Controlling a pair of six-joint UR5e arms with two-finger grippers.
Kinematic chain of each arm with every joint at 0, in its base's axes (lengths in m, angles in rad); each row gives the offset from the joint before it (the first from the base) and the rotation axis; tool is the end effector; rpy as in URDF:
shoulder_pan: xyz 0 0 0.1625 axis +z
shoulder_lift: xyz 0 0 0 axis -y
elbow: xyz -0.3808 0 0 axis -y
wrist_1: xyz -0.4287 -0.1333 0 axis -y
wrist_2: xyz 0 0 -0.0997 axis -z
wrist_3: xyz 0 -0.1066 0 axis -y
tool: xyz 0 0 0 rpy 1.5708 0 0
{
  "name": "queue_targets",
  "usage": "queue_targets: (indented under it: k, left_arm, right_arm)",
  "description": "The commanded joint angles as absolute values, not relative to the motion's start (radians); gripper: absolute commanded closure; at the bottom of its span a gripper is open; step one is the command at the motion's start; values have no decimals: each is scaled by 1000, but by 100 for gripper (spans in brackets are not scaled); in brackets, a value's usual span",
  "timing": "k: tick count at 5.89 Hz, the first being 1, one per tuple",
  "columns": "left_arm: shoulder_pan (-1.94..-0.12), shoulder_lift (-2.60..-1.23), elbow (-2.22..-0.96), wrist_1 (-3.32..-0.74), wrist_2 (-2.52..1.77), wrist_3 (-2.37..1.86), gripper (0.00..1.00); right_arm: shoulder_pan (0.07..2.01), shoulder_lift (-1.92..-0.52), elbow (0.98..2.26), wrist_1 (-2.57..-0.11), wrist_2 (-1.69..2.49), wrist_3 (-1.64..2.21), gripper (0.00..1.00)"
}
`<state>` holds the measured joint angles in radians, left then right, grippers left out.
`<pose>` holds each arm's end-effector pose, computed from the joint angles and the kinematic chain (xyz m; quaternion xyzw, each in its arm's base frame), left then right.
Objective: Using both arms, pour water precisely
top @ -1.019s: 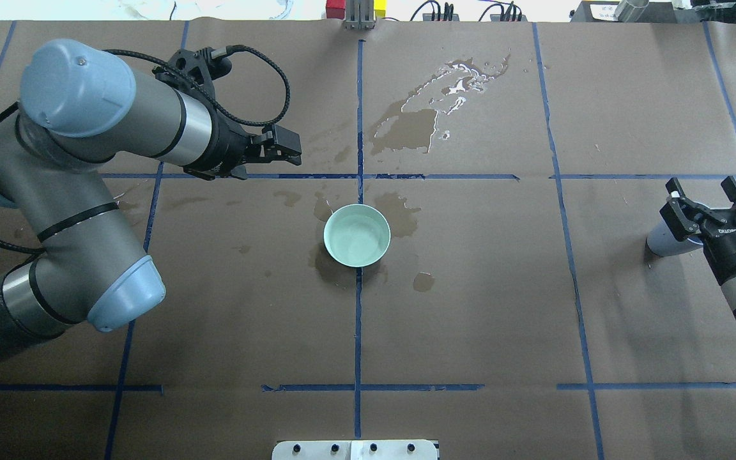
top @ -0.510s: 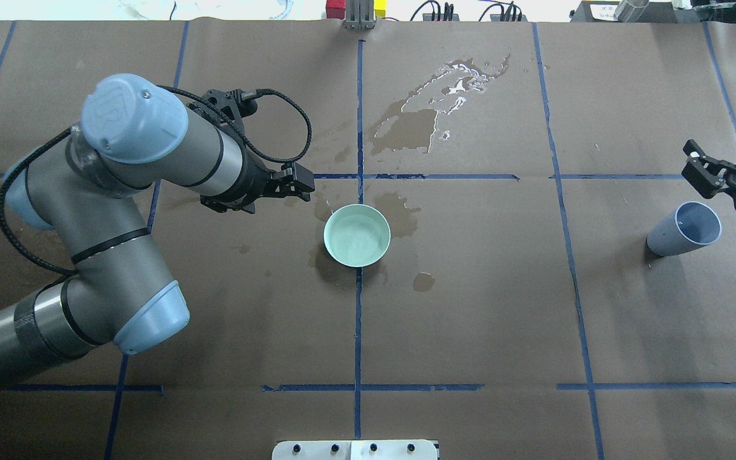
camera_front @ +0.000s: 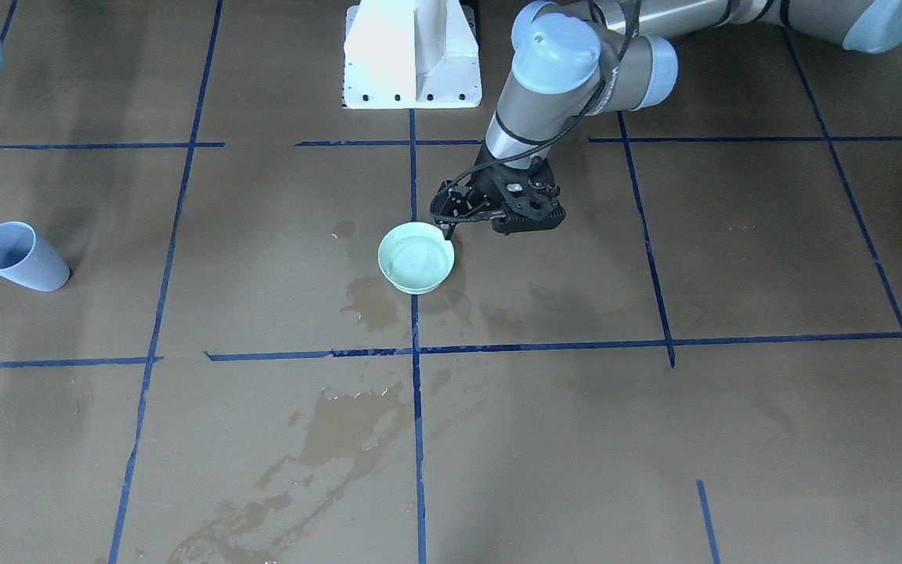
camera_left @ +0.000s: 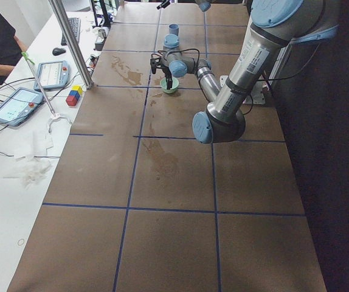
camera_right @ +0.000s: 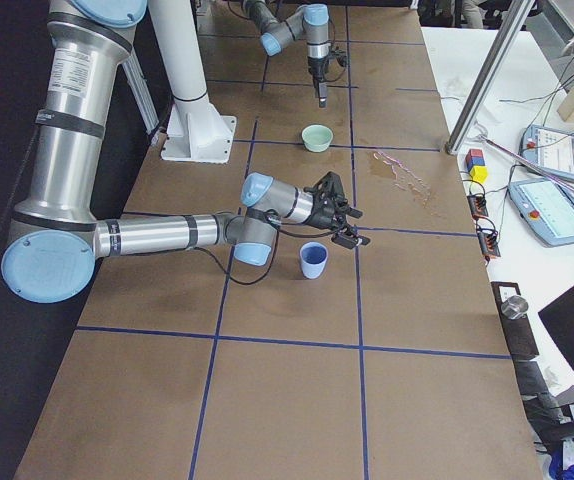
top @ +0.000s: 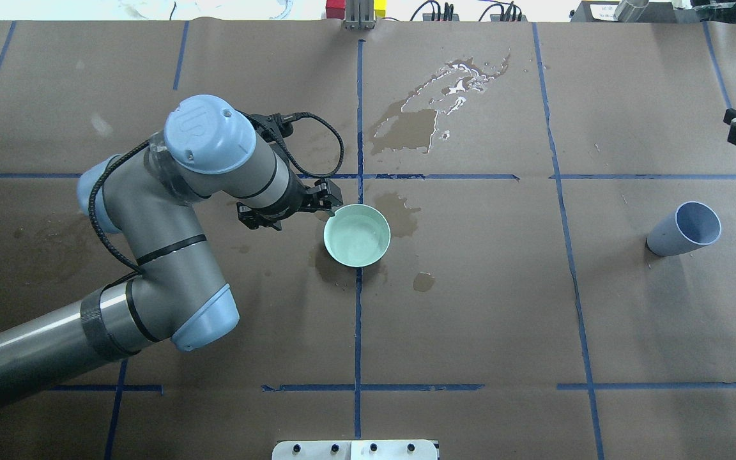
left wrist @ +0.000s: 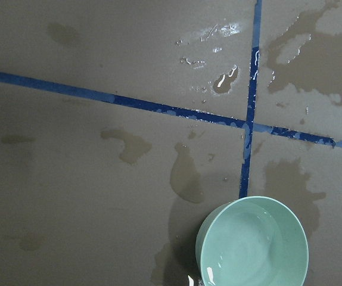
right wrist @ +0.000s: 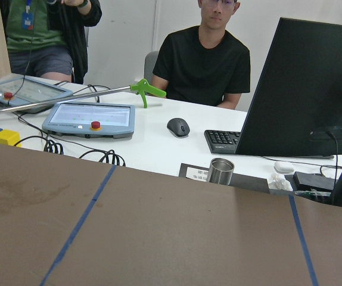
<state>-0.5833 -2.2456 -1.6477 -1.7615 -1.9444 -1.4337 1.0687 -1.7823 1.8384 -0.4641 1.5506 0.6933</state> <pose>0.5239 -0.4588 0.1448 0.0024 0.4758 -0.1115 0.8725 -0.1149 -0.4907 0.4615 0.4587 -0.3021 0.0853 0.8313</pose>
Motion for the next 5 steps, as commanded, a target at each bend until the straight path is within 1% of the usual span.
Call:
queue_targets:
  k: [1,2,3,4,5]
  left_arm:
    - [-560,-2302,-1542,-1758,-1947,-1437,1]
    - [-558,-2337,-1481,-1759,-1948,-1437,5]
    - [-552,-2342,-1465,-1759,-1950,-1434,7]
    - [-545,-2341,-1465,-1759,-1950,-1434,8]
    - [-538,-2339,-1465,-1758,-1948,-1437,8]
  right_arm:
    - [1351,-1705,1865,-739,2013,596,0]
    - [1468,-1672,1870,-894,2143,451,0]
    - [1504,-1675,1887,-1034,2195,299,0]
    - [1540,-1664,1929,-1253,2294,188,0]
    - [1611,-1607,1934,-1469,2392,37,0]
